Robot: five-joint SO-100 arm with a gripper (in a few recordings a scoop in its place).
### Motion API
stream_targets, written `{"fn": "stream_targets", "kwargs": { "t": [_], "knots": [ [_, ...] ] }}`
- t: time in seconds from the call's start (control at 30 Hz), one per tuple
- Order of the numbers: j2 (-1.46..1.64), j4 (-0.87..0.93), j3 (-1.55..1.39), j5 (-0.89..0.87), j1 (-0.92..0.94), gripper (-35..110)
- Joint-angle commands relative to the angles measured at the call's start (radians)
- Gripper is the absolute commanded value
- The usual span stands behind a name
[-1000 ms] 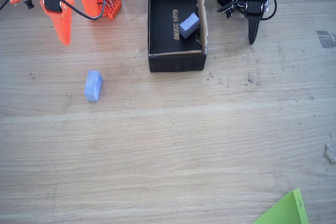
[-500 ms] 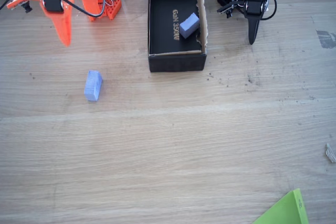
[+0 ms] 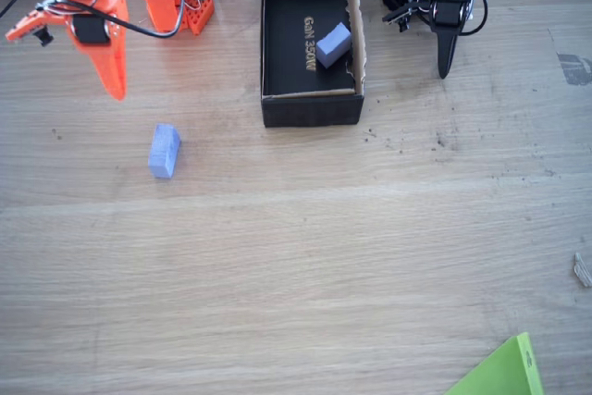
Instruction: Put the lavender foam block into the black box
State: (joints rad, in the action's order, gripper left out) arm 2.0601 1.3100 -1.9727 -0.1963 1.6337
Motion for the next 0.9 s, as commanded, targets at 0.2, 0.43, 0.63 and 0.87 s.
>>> {"fn": "stream_targets", "kwargs": {
  "t": [0.2, 0.43, 0.63, 0.87],
  "knots": [
    [0.014, -0.006, 0.041, -0.043, -0.143, 0],
    [-0.026, 0.003, 0.089, -0.044, -0.210, 0],
    [-0.158, 0.034, 0.216, -0.015, -0.213, 0],
    [-0.196, 0.038, 0.245, 0.020, -0.196, 0]
  ]
}}
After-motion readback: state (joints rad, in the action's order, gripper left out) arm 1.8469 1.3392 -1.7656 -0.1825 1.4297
